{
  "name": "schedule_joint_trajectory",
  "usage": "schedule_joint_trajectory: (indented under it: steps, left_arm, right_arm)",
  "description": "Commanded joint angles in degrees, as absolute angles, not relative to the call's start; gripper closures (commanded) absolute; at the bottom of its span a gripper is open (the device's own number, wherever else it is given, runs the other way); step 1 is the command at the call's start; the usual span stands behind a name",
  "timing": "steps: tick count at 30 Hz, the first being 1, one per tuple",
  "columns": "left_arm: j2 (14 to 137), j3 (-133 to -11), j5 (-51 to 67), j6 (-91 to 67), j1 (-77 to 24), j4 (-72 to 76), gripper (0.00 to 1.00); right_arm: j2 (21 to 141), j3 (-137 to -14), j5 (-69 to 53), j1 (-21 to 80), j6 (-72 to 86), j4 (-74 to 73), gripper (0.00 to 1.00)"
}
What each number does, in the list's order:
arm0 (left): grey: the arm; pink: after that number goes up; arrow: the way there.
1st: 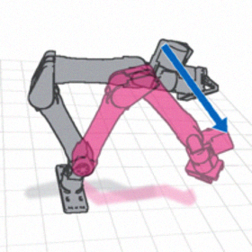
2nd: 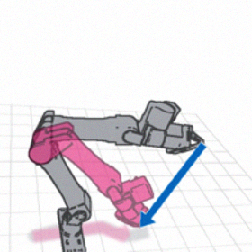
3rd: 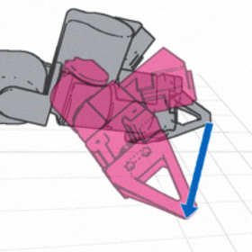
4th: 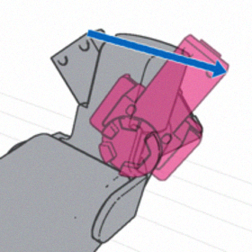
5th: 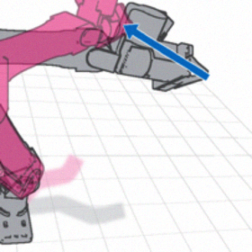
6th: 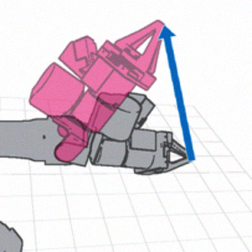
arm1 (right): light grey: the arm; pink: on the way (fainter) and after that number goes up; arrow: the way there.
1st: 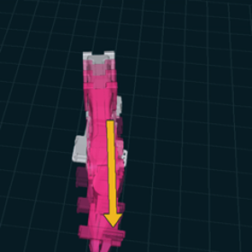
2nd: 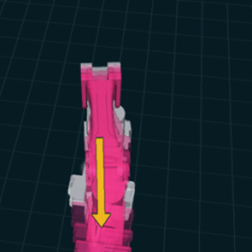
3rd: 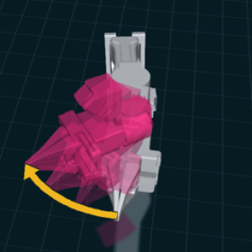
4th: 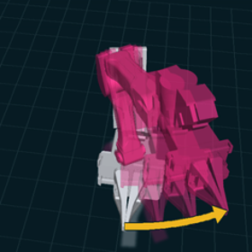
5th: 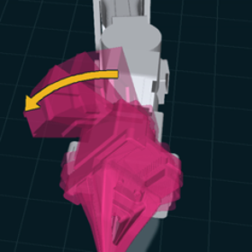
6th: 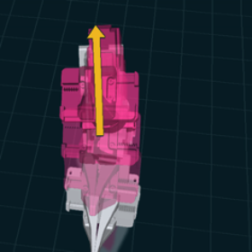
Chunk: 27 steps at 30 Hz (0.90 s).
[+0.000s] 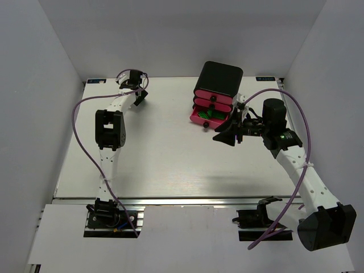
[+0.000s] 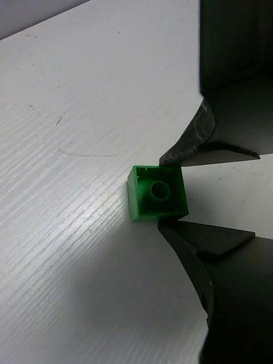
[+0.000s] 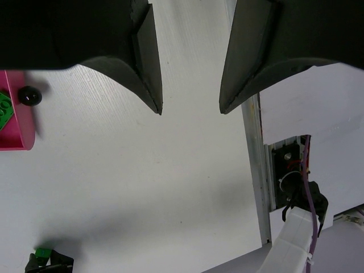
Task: Sort the legos into containers by color
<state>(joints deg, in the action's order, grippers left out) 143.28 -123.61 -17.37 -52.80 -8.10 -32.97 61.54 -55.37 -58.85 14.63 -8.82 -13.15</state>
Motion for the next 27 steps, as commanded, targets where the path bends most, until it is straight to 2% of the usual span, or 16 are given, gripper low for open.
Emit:
schedule_joint_trajectory:
  steps: [1, 5, 8, 9, 12, 16, 19, 20, 23, 27]
  left_arm:
    - [144.8, -123.0, -17.4, -52.3, -7.7, -35.2, 0.49]
    - [143.8, -121.7, -17.2, -51.6, -7.7, -34.9, 0.58]
    - [141.2, -119.9, -15.6, -49.1, -7.7, -32.8, 0.71]
    - [138.8, -117.4, -14.9, -46.9, -7.7, -30.5, 0.77]
    - [133.1, -108.9, -10.7, -41.1, -8.9, -24.5, 0.86]
    - [118.8, -93.8, 2.7, -37.5, -9.5, -15.2, 0.9]
    - [113.8, -85.6, 14.3, -37.4, -10.7, -11.9, 0.93]
    - [111.4, -84.0, 17.0, -37.4, -11.8, -11.2, 0.94]
    - [106.7, -78.6, 23.6, -38.3, -15.4, -7.7, 0.94]
    - [103.8, -75.2, 27.2, -43.4, -19.9, -2.6, 0.94]
  right_arm:
    - [60.2, -55.3, -59.2, 14.5, -9.1, -11.3, 0.5]
    - [60.2, -55.1, -58.8, 14.3, -9.1, -11.0, 0.5]
    - [60.5, -54.8, -58.2, 14.5, -9.3, -10.8, 0.51]
    - [60.6, -54.7, -57.9, 14.5, -9.3, -10.8, 0.51]
    - [60.8, -54.3, -57.0, 14.5, -9.3, -10.3, 0.52]
    - [61.0, -53.5, -54.2, 14.3, -9.4, -9.2, 0.54]
    - [61.4, -53.3, -50.0, 14.1, -9.4, -8.7, 0.63]
    - [61.4, -53.3, -47.2, 14.0, -9.1, -8.5, 0.76]
    - [61.9, -53.0, -42.0, 12.9, -7.8, -7.7, 0.91]
    - [61.4, -52.1, -37.3, 11.1, -6.5, -5.8, 0.99]
